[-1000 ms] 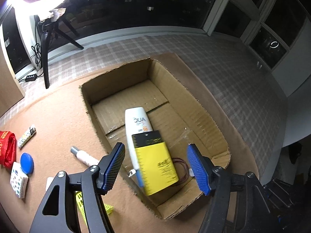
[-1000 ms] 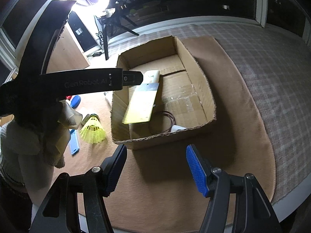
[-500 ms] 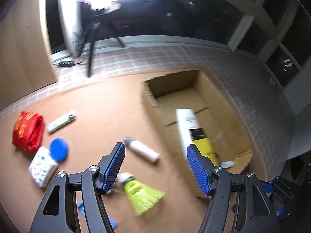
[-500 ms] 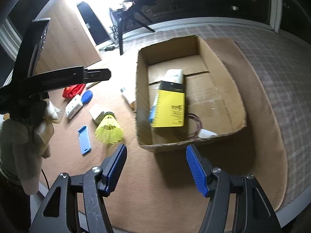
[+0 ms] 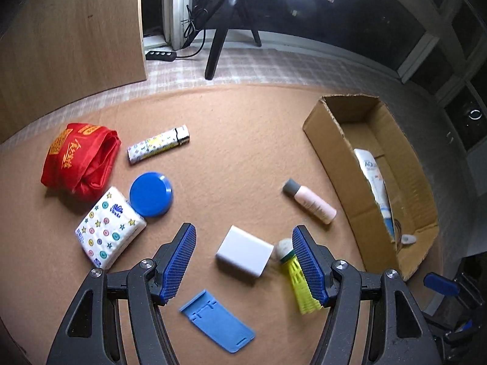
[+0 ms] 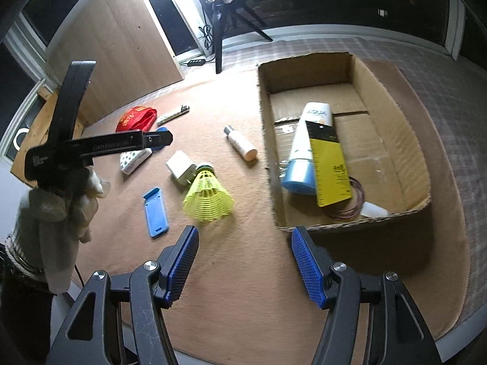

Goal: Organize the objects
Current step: 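Grasp the yellow shuttlecock with the right tool and lift it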

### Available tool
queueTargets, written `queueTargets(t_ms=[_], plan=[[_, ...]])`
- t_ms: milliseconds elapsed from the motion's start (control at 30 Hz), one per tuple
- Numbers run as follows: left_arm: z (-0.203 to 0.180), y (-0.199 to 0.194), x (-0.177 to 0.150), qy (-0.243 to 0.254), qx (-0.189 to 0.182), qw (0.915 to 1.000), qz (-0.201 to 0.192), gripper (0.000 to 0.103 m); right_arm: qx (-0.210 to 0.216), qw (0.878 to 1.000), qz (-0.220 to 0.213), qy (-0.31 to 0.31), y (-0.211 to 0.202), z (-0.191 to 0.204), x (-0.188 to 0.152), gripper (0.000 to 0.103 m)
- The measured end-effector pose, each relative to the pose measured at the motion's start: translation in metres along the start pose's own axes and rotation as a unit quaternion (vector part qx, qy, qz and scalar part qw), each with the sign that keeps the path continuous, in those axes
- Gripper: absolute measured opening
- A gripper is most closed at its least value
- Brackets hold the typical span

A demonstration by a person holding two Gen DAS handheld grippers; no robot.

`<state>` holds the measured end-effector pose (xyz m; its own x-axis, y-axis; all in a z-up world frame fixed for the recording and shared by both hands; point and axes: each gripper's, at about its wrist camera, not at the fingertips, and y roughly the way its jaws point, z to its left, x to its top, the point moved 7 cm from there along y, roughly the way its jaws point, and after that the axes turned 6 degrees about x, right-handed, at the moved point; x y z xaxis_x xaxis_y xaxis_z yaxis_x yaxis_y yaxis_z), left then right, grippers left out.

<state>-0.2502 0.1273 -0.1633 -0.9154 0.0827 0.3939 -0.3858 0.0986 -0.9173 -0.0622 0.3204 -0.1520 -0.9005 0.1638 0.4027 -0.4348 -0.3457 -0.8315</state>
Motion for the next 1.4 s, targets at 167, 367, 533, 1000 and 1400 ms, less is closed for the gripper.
queueTargets(t_ms=[167, 367, 533, 1000, 1400], plan=[[0.005, -0.003, -0.019, 0.008, -0.013, 0.9999, 0.001, 0.069, 0.021, 1.000, 0.000, 0.010, 0.008, 0.011, 0.010, 0.060], [0.006, -0.003, -0.057, 0.009, -0.052, 0.9986, 0.008, 0.068, 0.030, 0.999, 0.013, 0.004, 0.023, 0.020, 0.036, 0.060], [-0.003, 0.001, -0.081, 0.011, -0.091, 0.9957, 0.018, 0.068, 0.035, 0.998, 0.044, -0.004, 0.047, 0.030, 0.050, 0.060], [-0.031, 0.016, -0.091, -0.031, -0.138, 0.9899, 0.011, 0.060, 0.051, 0.991, 0.124, -0.009, 0.111, 0.042, 0.060, 0.060], [-0.039, 0.032, -0.089, -0.046, -0.152, 0.9871, 0.021, 0.046, 0.018, 0.987, 0.157, -0.007, 0.137, 0.035, 0.055, 0.054]])
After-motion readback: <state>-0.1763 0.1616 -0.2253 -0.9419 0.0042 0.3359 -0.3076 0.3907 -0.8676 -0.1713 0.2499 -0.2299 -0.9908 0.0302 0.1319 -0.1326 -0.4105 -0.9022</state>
